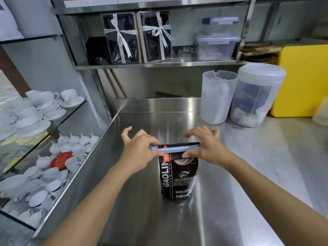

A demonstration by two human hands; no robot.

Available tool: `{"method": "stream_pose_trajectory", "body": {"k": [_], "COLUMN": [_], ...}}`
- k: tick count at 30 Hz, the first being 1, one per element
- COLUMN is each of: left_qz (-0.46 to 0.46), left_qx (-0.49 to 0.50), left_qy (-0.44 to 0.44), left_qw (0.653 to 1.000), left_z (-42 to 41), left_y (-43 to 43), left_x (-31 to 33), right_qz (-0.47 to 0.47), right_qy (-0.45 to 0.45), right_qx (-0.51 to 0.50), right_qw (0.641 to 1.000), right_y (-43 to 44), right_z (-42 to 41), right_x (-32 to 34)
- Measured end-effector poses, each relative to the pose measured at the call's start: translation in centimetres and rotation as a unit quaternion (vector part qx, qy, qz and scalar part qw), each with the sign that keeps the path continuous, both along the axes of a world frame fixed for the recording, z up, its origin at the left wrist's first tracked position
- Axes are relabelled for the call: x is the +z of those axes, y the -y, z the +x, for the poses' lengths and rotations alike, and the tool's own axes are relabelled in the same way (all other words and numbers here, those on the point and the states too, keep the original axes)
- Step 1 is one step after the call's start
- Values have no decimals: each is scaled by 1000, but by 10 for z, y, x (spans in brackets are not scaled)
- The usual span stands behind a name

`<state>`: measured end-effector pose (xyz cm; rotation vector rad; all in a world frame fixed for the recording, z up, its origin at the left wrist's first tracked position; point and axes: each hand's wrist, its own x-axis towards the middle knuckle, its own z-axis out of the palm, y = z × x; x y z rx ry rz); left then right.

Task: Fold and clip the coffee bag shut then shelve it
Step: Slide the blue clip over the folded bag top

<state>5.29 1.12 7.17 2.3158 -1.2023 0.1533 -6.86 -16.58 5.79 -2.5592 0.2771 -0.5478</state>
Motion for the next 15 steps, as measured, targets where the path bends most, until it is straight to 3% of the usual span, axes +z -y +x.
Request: {"method": "stream_pose_trajectory", "body": {"k": [4,11,15], "left_qz": [2,8,15], "left_qx": [-4,-12,-13], "left_qy": [4,23,42], "left_qw": [1000,1000,999], "left_z": [-1,-3,-4], "left_y": [-1,-1,-1], "left_x": [1,2,3], "right_qz": [6,-150,-185], "right_qy": [-13,-56,-79], "right_qx": [9,43,50], "right_qw": [1000,986,978], "right_y": [8,5,3], "right_z": [-8,0,4], "right_x": [8,16,19]}}
